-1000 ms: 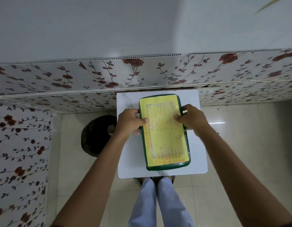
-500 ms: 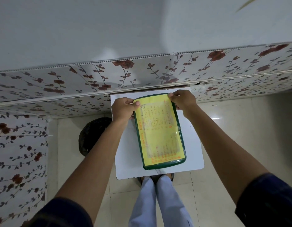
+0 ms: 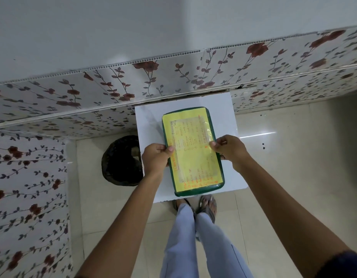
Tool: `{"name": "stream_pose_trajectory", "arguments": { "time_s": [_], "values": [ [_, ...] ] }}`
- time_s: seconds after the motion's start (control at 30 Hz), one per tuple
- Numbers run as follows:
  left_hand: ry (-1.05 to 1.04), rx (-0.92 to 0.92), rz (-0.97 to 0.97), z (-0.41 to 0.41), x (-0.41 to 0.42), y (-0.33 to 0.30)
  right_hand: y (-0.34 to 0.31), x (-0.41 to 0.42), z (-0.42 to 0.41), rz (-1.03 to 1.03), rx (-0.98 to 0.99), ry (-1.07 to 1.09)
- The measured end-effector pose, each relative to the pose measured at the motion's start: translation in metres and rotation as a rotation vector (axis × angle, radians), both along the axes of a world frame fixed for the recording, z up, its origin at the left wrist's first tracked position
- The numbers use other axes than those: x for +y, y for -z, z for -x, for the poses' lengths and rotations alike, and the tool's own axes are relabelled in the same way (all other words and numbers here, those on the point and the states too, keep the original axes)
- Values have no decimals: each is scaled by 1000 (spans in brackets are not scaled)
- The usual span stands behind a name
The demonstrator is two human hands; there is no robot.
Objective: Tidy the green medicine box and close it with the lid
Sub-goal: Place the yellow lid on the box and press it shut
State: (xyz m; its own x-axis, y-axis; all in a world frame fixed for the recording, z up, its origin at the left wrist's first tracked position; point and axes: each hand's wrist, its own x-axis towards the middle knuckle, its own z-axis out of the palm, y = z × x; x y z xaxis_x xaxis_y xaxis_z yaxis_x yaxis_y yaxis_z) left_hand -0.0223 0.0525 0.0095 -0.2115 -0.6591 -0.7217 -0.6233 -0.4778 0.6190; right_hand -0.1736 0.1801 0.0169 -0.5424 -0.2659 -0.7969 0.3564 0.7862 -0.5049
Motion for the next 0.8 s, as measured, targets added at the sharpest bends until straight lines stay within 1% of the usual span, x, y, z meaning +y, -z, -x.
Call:
{"name": "stream_pose_trajectory", "arguments": {
  "time_s": [0.1, 0.17, 0.23, 0.3, 0.4, 0.53, 0.7, 0.8],
  "values": [
    [-32, 22, -14, -5, 5, -7, -5, 7, -4, 58, 6, 37],
    [-34, 23, -106, -17, 16, -11, -10, 22, -8, 78, -95, 15],
    [7, 9, -192, -34, 34, -12, -11, 46, -21, 60, -205, -42],
    [9, 11, -225, -47, 51, -11, -10, 65, -36, 39, -207, -72],
    [-54, 42, -207, -52, 59, -8, -5, 73, -44, 78, -175, -12],
    [-63, 58, -190, -51, 60, -8, -2, 73, -43, 112, -229, 81],
    [-60, 34, -136, -50, 62, -5, 1, 73, -47, 98, -164, 80],
    [-65, 37, -126, -50, 65, -7, 1, 73, -48, 106, -158, 77]
  ]
}}
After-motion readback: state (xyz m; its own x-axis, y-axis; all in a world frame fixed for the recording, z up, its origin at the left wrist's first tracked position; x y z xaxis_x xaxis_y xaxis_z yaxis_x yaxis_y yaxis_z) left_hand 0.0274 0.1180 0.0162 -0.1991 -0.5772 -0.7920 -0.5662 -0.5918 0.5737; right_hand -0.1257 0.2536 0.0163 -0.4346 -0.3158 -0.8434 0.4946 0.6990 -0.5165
